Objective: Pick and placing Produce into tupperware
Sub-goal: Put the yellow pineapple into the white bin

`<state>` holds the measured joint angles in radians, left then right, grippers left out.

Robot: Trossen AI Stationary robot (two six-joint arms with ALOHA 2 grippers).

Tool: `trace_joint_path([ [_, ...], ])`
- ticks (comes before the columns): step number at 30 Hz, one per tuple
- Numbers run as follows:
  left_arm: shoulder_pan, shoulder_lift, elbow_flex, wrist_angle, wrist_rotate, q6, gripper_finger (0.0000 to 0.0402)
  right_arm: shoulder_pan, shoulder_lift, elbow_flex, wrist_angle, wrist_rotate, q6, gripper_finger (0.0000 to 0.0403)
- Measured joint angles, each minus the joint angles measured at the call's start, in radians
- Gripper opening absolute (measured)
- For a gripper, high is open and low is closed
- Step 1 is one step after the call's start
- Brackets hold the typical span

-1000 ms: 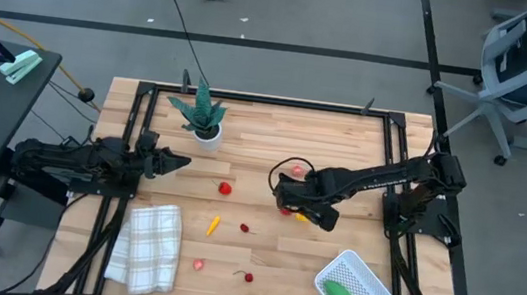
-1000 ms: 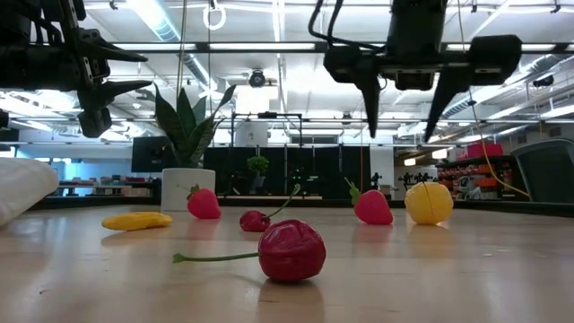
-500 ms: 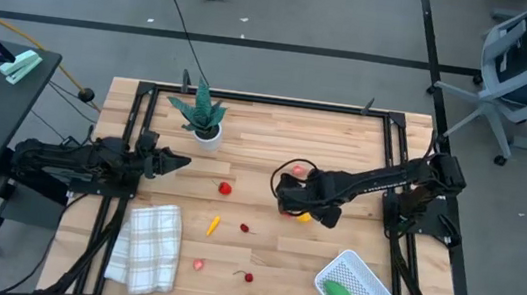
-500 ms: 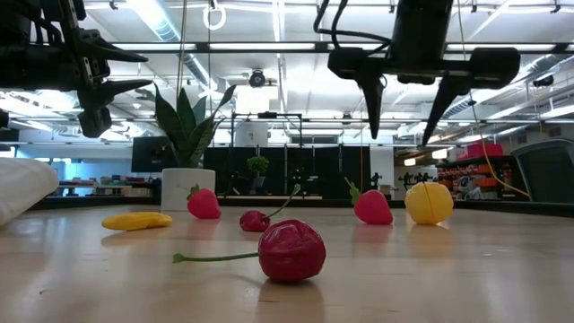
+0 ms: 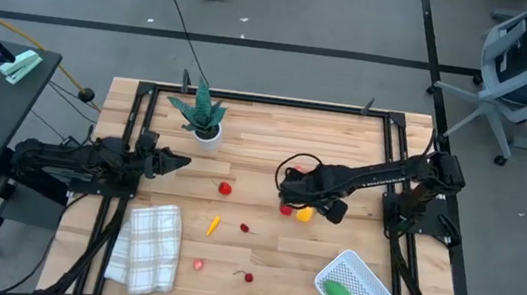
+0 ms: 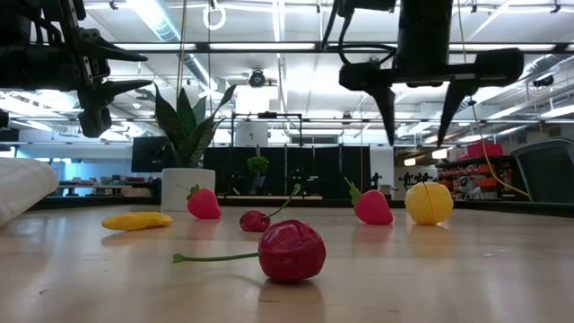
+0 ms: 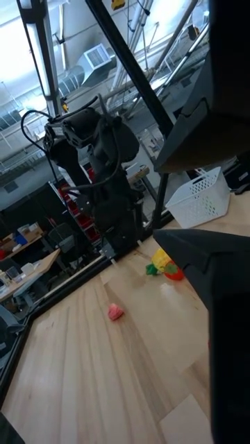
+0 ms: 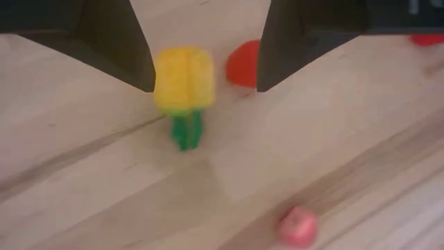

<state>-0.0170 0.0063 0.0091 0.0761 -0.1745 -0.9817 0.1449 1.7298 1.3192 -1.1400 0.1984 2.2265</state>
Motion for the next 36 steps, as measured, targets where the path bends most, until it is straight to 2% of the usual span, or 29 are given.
trace_joint_path([
  [6,0.000,0.000,0.000,0.000,0.000,0.000,0.0140,0.002,0.000,0.000,0.027,-0.004,-0.036,0.0240],
  [14,0.000,0.000,0.000,0.001,0.000,0.000,0.0148,0.002,0.000,0.000,0.067,0.081,-0.246,0.0235],
  [17,0.000,0.000,0.000,0.001,0.000,0.000,0.0152,0.002,0.000,0.000,0.071,0.108,-0.156,0.0235],
  [20,0.000,0.000,0.000,0.000,0.000,0.000,0.0153,0.009,0.000,0.000,0.072,0.091,0.014,0.0235],
  [22,0.000,0.000,0.000,0.001,0.000,0.000,0.0151,0.011,0.001,0.000,0.072,0.067,0.053,0.0235],
  [29,0.000,0.000,0.000,0.003,0.000,0.000,0.0142,0.004,0.072,0.000,0.069,0.056,-0.111,0.0235],
  [36,0.000,0.000,0.000,0.003,0.000,0.000,0.0143,0.002,0.090,-0.001,0.090,-0.004,-0.099,0.0235],
])
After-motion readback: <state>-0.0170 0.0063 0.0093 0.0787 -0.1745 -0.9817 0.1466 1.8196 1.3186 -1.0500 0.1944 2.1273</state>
